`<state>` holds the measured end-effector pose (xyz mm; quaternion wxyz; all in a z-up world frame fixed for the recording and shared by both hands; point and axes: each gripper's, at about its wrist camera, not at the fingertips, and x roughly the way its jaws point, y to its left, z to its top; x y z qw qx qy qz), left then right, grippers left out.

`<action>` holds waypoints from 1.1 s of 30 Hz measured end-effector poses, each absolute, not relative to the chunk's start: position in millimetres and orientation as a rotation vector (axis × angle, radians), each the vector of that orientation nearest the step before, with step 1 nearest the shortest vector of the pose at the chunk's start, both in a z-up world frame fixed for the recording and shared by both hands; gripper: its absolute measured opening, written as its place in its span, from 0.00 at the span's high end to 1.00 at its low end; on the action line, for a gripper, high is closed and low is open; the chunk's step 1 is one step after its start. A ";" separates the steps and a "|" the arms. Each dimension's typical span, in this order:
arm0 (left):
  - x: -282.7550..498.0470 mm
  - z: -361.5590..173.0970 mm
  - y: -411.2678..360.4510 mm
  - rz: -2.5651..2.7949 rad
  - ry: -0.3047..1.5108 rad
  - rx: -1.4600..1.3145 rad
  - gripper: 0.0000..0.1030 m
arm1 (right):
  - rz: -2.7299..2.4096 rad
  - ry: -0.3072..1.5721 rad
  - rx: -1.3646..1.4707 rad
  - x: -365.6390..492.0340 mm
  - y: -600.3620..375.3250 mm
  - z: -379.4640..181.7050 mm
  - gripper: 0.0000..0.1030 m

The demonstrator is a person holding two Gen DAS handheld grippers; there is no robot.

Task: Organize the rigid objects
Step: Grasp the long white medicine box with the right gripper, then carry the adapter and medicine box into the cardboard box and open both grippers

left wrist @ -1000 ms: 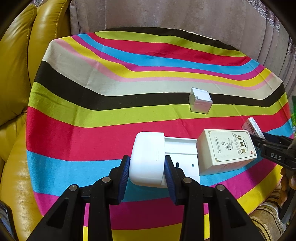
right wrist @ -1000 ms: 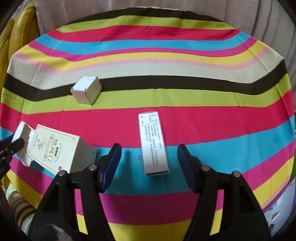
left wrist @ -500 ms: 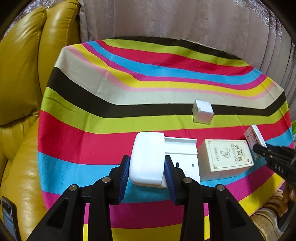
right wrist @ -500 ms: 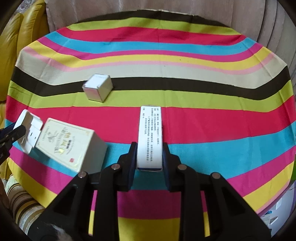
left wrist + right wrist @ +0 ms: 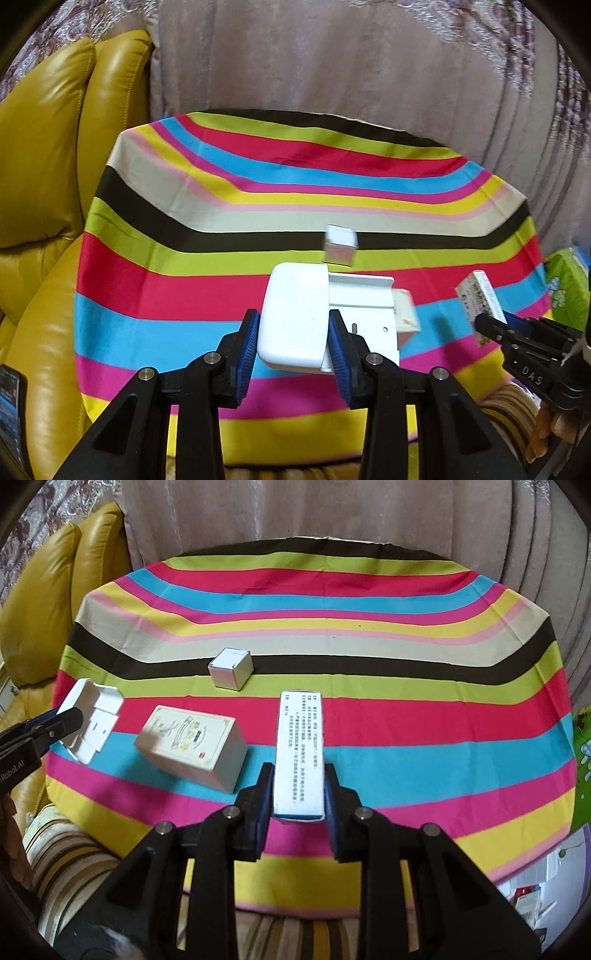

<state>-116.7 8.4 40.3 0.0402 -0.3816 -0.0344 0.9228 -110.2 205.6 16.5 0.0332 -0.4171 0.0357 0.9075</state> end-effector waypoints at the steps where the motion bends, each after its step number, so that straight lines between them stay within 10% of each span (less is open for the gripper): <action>1: -114.4 40.8 12.7 2.818 -0.102 -1.164 0.63 | 2.793 0.115 -1.276 -104.5 207.2 18.1 0.72; 33: -59.5 51.3 190.1 2.335 0.058 -1.168 0.64 | 2.570 0.449 -1.161 80.2 374.8 25.0 0.72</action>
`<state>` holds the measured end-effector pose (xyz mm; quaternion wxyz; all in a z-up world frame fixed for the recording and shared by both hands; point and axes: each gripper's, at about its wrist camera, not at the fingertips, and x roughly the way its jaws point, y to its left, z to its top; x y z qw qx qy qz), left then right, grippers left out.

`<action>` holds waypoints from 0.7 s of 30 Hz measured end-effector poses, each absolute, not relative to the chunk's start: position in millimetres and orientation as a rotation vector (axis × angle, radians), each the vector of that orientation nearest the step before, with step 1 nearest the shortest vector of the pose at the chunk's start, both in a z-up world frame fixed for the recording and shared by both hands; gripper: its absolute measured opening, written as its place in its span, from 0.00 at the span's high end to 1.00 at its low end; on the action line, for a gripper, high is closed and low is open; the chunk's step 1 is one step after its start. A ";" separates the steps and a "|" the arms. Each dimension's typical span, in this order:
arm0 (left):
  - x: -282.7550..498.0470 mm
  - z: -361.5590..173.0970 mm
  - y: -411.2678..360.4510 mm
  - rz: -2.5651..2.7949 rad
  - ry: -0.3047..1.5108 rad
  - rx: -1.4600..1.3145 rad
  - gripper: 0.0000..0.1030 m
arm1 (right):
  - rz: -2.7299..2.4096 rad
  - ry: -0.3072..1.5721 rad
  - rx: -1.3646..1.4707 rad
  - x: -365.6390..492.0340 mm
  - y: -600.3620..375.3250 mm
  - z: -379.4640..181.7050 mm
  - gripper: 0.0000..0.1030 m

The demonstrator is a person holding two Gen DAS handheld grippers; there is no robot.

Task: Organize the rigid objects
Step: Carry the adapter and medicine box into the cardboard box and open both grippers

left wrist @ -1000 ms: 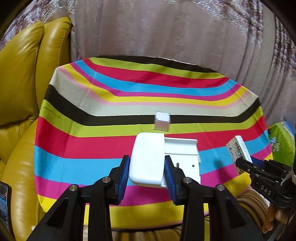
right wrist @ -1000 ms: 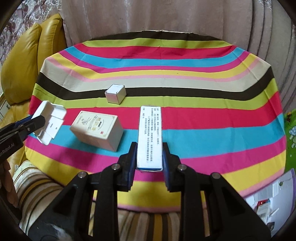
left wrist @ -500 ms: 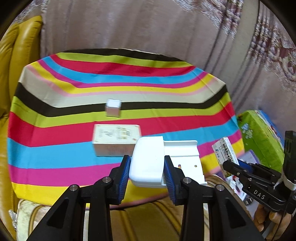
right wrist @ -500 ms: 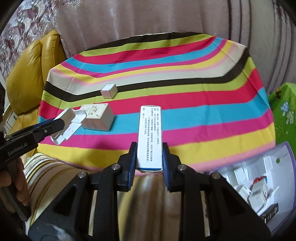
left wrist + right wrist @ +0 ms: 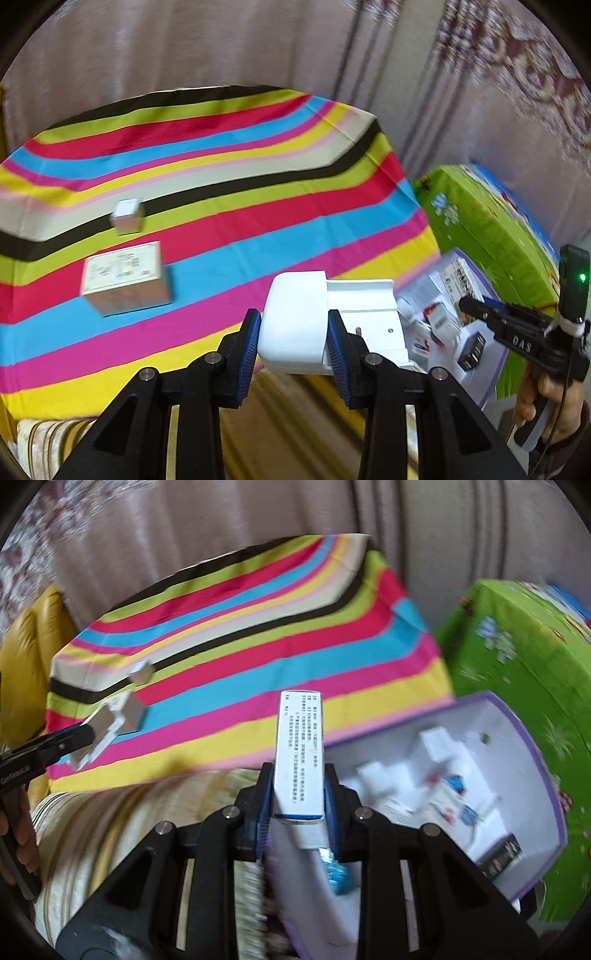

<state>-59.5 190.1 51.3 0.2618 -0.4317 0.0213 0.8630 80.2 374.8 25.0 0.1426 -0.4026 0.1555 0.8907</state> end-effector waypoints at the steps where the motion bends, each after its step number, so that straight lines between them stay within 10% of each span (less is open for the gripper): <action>1: -58.3 50.8 195.9 2.323 0.071 -1.167 0.64 | 2.553 0.454 -1.159 83.8 381.8 23.9 0.72; 21: -38.5 4.1 356.0 1.964 0.459 -1.261 0.64 | 2.266 0.375 -1.365 142.6 433.2 -46.8 0.72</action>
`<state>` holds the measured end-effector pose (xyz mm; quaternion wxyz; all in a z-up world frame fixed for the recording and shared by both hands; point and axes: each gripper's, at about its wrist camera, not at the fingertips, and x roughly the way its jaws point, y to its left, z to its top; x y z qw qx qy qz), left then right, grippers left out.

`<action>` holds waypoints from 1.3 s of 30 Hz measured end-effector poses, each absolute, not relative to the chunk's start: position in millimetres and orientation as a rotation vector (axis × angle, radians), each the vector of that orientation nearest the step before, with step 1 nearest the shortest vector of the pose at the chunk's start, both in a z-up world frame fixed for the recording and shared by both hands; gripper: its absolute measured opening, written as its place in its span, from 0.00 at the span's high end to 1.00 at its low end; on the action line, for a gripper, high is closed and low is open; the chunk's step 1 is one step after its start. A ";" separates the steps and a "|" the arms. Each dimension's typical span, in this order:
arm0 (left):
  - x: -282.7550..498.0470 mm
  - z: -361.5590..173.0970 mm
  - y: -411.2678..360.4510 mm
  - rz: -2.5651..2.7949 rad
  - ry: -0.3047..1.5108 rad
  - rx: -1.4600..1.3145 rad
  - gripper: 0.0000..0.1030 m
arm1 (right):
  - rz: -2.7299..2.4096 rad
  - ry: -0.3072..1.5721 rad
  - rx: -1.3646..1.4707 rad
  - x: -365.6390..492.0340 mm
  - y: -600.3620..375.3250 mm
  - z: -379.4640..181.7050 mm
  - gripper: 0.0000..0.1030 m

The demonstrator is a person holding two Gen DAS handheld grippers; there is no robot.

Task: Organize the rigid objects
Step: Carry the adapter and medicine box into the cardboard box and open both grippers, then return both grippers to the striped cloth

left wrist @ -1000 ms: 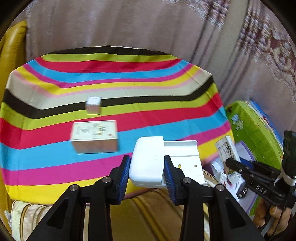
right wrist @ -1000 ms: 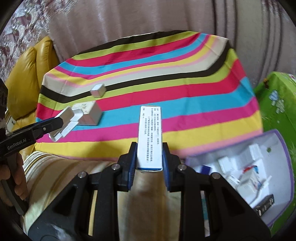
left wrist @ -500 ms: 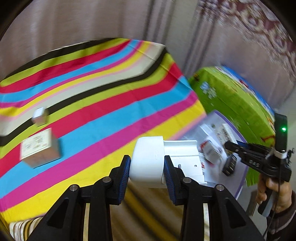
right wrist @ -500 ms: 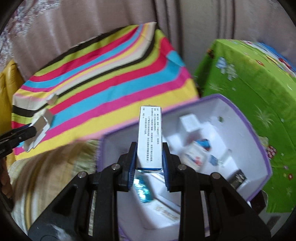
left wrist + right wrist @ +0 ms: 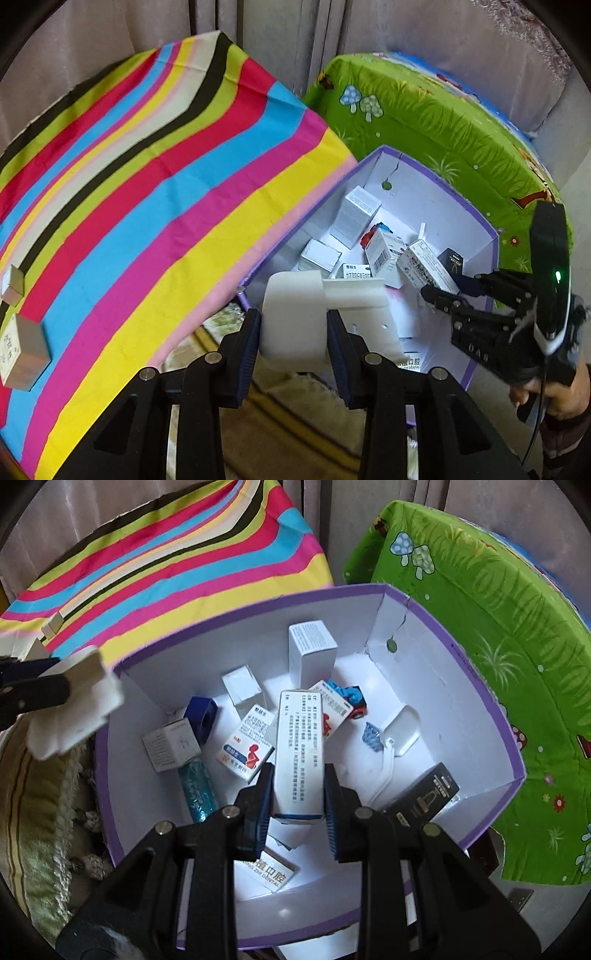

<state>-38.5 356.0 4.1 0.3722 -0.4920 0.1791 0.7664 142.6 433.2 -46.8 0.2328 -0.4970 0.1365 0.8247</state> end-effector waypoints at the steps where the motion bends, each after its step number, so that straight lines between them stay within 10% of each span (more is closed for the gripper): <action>1: -40.0 2.6 358.9 1.958 0.456 -1.270 0.64 | 2.266 0.375 -1.368 142.6 432.7 -47.9 0.72; 15: -54.1 -7.0 364.2 1.945 0.353 -1.343 0.55 | 2.244 0.373 -1.374 139.9 434.6 -54.0 0.71; 23: -58.9 -4.1 352.1 1.964 0.270 -1.357 0.55 | 2.259 0.370 -1.346 139.5 429.9 -47.9 0.35; 39: -64.4 6.2 324.6 2.001 0.190 -1.329 0.55 | 2.318 0.378 -1.315 124.1 412.5 -30.0 0.29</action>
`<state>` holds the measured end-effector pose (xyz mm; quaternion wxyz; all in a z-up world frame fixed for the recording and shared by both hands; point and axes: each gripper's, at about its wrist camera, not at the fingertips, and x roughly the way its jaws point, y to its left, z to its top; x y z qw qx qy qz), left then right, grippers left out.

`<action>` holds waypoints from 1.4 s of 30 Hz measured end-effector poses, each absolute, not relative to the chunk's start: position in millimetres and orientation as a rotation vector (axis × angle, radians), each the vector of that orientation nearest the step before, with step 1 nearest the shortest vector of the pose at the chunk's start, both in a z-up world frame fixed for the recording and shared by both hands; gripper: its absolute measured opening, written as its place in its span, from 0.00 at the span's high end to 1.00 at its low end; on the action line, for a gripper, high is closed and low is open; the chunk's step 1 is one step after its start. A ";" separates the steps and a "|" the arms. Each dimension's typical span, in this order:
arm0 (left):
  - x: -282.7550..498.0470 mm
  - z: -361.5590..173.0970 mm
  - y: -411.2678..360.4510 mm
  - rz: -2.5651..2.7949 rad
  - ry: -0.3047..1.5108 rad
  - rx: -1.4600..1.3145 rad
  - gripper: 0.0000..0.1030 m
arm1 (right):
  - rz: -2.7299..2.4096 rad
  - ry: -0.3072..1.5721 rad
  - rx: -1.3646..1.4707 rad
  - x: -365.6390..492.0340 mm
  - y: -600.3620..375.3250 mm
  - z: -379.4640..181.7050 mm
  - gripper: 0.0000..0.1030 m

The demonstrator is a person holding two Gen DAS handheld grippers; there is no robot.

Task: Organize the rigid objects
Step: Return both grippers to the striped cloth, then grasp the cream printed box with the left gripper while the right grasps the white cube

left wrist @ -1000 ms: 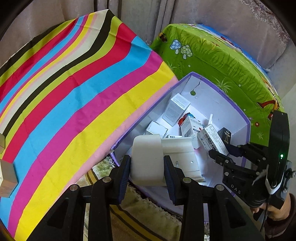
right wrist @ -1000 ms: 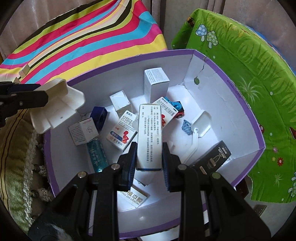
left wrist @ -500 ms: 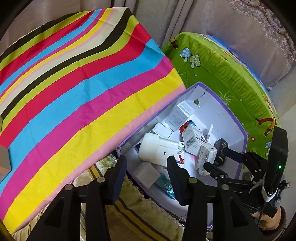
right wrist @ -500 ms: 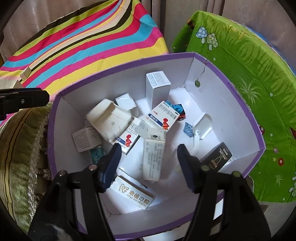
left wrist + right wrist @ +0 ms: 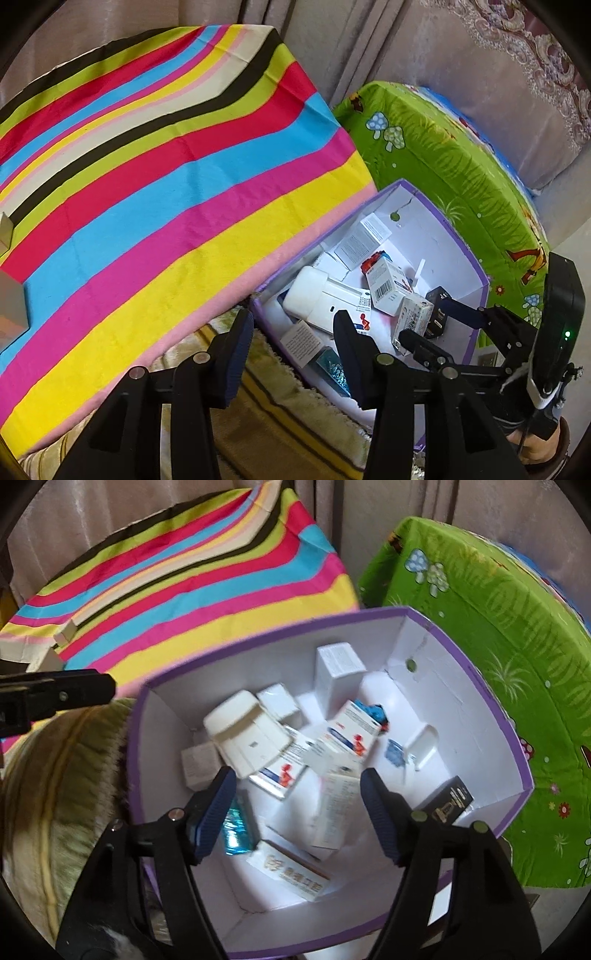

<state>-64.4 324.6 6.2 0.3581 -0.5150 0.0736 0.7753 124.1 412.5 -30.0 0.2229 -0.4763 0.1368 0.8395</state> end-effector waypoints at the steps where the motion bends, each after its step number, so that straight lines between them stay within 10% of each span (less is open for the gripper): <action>1: -65.0 7.7 321.1 2.009 0.186 -1.323 0.55 | 2.335 0.371 -1.315 119.3 407.6 -26.7 0.29; 11: -95.1 28.7 255.6 2.213 0.145 -1.243 0.40 | 2.457 0.346 -1.343 78.5 363.2 -7.9 0.25; 21: -136.3 39.8 178.6 2.592 0.250 -1.163 0.00 | 2.514 0.268 -1.400 48.7 336.3 -3.5 0.24; 42: -191.9 -13.0 106.7 2.611 0.148 -1.454 0.00 | 2.701 0.184 -1.357 -29.1 304.1 27.8 0.22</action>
